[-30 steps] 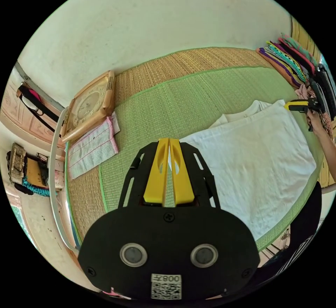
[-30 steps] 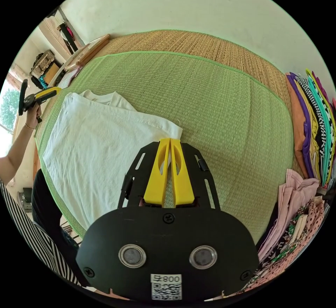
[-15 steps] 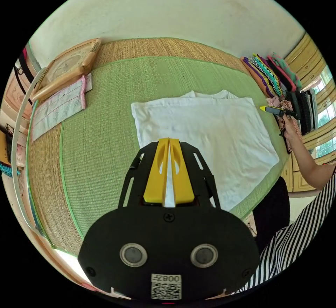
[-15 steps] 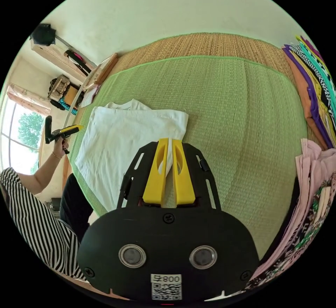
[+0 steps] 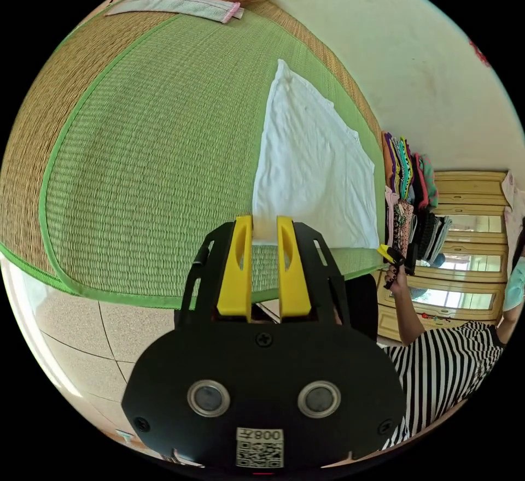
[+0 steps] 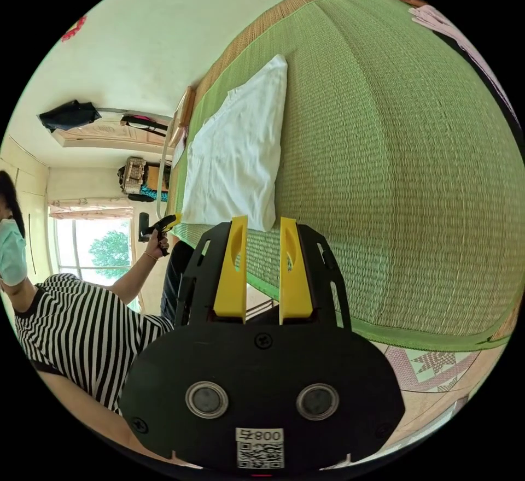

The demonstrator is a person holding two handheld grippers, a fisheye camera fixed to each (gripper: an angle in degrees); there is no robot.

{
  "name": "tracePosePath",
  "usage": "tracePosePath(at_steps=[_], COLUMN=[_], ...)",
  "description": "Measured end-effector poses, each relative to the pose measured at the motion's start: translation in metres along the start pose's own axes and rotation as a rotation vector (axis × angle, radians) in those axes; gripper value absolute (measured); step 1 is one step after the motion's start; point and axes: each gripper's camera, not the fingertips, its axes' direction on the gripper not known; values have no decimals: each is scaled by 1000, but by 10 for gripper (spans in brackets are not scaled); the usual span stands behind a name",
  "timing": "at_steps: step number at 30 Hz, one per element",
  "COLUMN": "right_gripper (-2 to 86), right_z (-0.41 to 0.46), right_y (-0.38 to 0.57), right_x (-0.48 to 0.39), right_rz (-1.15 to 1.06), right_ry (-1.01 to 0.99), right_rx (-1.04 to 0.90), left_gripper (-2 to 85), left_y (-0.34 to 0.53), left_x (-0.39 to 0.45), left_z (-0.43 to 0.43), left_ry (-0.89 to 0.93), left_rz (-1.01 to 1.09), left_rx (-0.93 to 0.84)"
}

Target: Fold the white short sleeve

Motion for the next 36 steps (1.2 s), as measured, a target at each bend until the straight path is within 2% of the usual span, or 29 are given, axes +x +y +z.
tracePosePath(at_steps=[6,10,16,19,22,28,33,36], right_gripper=[19,10,5,4,4,4,5,5], right_z=[-1,-6,8,5,-3,-17,-33,-41], right_y=[6,18,54,66,69,67,68,67], right_x=[14,15,39,51,53,49,46,46], right_rz=[0,-15,56,89,78,49,9,-7], right_ry=[1,-3,-63,-115,-124,-147,-198,-229], right_rx=[-5,-18,-81,-42,-25,-19,12,28], left_gripper=[15,11,14,20,23,50,92,108], left_y=[0,9,30,45,62,88,109,130], left_x=[9,7,3,1,16,122,276,357], left_z=[12,6,32,40,40,84,187,242], left_ry=[-52,-22,-82,-65,-127,-89,-19,-68], left_rz=[33,33,-6,-73,-83,264,721,968], left_rx=[-42,-10,-53,1,64,49,-129,-204])
